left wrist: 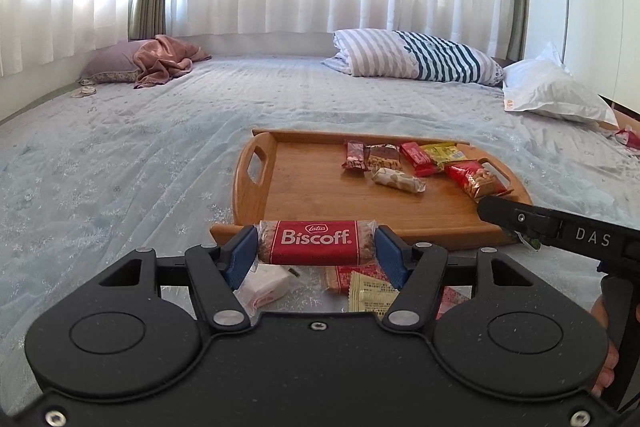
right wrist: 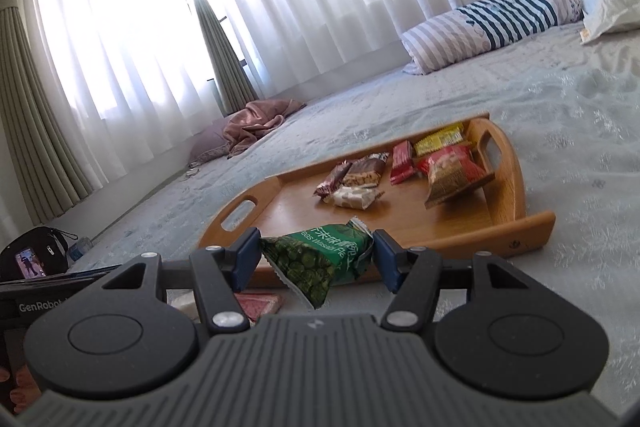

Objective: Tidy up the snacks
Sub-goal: 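Carry the Biscoff packet with the left tool while the right tool carries the green pea bag toward the tray, then lower the Biscoff packet onto the tray with the left tool while the right tool lowers the pea bag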

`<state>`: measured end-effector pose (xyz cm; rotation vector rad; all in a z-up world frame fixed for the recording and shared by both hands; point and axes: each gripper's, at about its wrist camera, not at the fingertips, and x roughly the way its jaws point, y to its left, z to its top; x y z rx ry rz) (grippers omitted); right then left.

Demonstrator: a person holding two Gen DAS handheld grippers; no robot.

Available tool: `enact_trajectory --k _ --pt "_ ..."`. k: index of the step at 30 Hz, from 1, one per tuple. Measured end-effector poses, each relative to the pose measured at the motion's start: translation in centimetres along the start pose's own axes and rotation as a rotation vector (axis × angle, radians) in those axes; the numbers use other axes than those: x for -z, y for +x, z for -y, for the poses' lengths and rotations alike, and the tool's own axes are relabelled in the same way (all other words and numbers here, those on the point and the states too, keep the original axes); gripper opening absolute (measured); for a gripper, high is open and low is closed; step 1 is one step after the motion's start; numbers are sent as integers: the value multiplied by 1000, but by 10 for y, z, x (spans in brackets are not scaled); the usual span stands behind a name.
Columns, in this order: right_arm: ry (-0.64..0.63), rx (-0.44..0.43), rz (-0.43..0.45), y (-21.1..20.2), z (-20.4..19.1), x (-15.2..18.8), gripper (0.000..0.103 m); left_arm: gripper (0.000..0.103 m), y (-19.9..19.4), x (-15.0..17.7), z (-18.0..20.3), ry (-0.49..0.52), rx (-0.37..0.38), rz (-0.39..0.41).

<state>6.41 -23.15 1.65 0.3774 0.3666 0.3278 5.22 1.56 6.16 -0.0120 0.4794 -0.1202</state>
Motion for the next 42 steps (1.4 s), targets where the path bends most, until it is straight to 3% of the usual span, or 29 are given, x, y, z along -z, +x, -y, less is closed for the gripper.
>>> enact_trajectory --k 33,42 --pt "-107 35 1 33 -14 -24 63 62 52 -28 -9 -14 29 -22" --pt "-129 101 -11 48 -10 -28 64 62 77 -33 -10 -35 57 -55"
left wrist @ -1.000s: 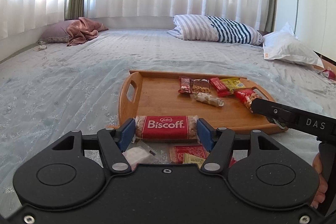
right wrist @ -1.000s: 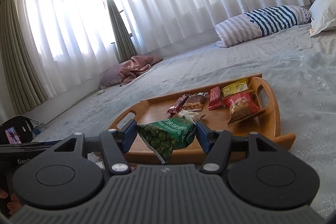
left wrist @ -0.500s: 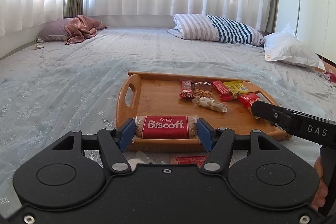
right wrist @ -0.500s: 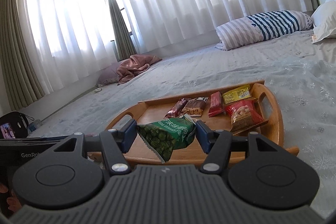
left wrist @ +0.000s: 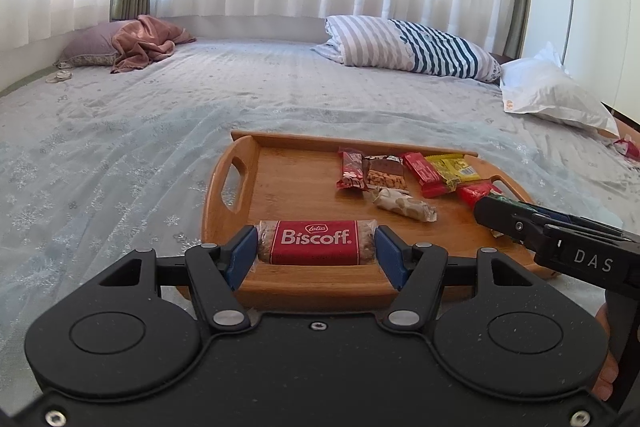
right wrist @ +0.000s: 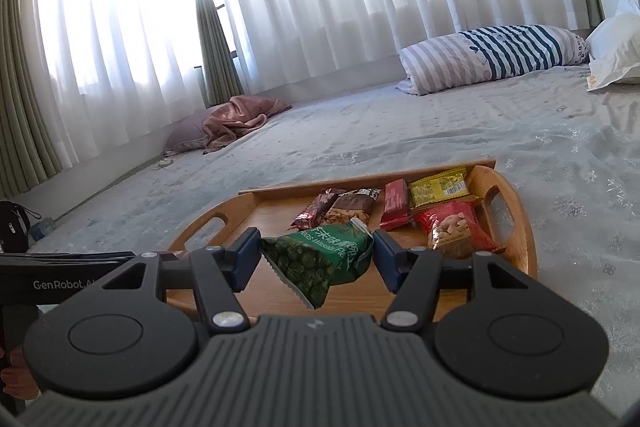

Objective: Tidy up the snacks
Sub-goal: 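Lower the Biscoff packet onto the tray with the left tool while the right tool lowers the pea bag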

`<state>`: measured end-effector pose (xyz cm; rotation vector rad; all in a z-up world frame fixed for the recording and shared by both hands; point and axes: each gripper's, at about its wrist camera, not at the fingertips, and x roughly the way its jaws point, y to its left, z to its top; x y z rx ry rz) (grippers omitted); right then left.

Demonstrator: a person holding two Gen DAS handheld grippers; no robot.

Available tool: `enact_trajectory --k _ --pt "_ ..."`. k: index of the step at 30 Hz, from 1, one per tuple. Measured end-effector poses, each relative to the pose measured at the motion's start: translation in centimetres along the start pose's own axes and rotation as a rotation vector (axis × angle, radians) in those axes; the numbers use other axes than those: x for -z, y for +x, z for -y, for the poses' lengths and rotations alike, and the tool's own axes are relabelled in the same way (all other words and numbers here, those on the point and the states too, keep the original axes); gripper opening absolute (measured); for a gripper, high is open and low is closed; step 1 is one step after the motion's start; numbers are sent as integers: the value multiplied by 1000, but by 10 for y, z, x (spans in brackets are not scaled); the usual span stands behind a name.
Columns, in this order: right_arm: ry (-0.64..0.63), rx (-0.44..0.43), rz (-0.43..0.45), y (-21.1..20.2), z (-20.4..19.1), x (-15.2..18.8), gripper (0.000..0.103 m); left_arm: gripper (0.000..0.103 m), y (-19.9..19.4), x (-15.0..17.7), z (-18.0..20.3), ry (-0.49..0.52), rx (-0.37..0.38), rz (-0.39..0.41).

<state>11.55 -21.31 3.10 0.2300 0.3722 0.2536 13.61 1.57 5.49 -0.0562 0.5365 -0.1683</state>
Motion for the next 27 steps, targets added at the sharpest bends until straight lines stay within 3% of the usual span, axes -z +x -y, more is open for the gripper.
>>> enact_trajectory --k 5,10,16,20,27 --pt "-39 12 -30 10 4 1 64 62 16 -3 3 -12 22 -24" --pt "-173 -53 -84 29 10 -13 64 62 34 -9 6 -6 38 -42" --pt "-430 -53 -132 51 5 -25 64 62 60 -24 12 -2 60 -73" --pt "-428 -48 -174 64 9 -28 63 62 77 -30 13 -20 67 -103" --pt "-540 -30 -245 79 6 -23 62 62 101 -34 23 1 61 -126"
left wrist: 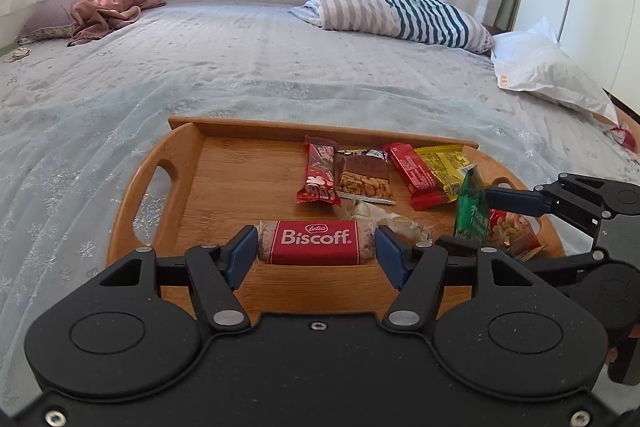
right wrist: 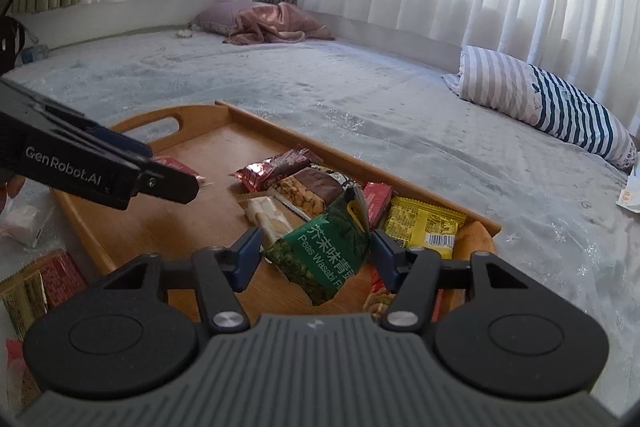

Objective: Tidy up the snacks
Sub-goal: 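Lower the Biscoff packet onto the tray with the left tool while the right tool lowers the pea bag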

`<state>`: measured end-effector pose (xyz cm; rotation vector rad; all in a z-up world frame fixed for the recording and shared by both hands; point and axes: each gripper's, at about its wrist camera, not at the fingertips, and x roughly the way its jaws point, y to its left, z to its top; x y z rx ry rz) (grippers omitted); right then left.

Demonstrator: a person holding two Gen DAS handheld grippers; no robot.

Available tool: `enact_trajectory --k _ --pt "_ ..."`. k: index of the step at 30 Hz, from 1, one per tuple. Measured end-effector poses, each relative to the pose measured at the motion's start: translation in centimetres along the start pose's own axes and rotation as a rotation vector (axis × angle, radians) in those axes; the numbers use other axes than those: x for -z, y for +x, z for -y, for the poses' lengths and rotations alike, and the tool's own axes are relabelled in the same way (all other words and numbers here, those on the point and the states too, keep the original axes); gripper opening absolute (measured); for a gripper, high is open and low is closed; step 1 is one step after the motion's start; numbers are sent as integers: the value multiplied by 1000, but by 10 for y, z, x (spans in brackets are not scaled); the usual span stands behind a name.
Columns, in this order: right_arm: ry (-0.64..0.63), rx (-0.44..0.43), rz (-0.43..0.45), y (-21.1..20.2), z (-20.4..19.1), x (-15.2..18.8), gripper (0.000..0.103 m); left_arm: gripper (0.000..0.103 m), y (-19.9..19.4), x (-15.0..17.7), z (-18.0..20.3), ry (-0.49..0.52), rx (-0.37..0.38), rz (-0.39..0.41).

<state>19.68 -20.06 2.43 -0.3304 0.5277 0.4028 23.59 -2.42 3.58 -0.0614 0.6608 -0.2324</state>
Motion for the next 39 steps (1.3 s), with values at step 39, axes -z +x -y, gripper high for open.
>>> enact_trajectory --k 39 --pt "-15 -38 -56 22 7 6 75 63 38 2 12 35 8 -43"
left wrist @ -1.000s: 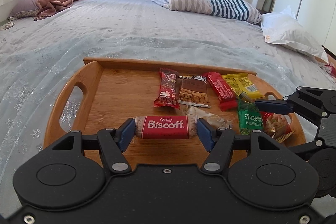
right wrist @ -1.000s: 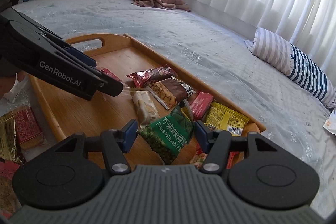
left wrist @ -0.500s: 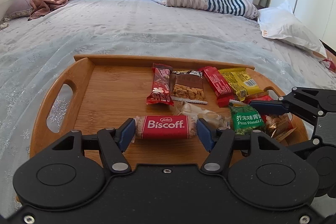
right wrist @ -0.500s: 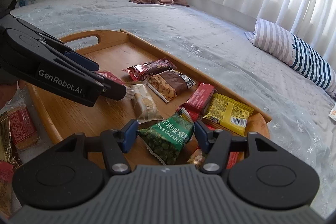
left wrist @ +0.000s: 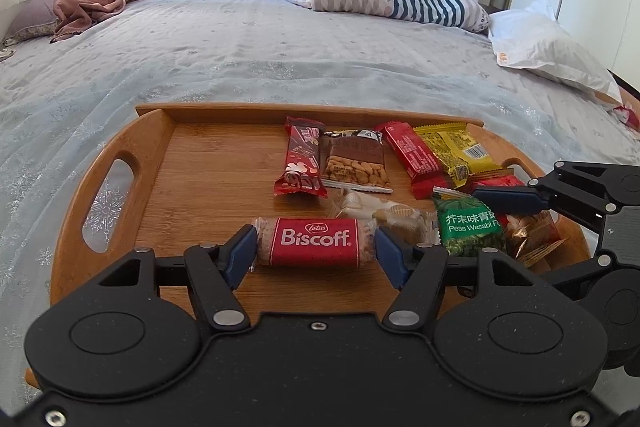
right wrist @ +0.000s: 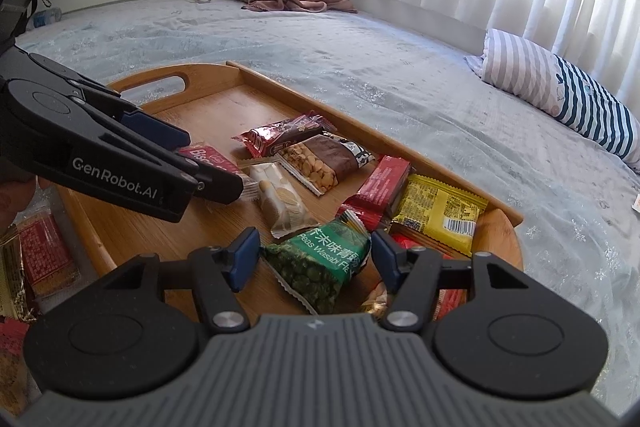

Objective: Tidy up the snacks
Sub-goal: 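Lower the Biscoff packet onto the tray with the left tool while the right tool lowers the pea bag, then open both tools releasing the packets and move back toward the remaining snacks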

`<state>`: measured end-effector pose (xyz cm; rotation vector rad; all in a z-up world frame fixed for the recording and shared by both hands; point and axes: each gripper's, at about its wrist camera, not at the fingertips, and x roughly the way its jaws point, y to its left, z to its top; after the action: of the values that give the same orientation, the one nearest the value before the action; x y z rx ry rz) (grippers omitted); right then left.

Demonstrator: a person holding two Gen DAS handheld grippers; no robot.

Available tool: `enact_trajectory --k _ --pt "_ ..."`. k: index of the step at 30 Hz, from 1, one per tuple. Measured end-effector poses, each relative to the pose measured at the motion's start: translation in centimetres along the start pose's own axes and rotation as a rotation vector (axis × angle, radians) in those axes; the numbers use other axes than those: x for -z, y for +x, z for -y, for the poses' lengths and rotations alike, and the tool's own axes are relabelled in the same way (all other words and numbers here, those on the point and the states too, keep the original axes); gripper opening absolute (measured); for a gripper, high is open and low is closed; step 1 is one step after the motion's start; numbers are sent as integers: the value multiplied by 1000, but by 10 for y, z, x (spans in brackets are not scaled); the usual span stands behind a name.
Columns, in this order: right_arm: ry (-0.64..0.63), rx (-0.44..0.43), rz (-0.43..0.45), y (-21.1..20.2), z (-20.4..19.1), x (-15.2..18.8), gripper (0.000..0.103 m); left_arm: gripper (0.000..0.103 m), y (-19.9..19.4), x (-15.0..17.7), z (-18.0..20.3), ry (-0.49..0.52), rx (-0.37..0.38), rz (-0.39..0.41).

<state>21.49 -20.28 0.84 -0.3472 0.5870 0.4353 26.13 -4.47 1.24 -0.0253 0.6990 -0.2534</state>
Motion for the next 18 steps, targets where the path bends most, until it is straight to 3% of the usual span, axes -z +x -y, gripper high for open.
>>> enact_trajectory --k 11,18 --pt "7 5 25 -12 -5 -2 84 84 -12 0 1 11 -11 18" --pt "46 3 56 -32 -7 1 89 91 -33 6 -4 20 -1 25"
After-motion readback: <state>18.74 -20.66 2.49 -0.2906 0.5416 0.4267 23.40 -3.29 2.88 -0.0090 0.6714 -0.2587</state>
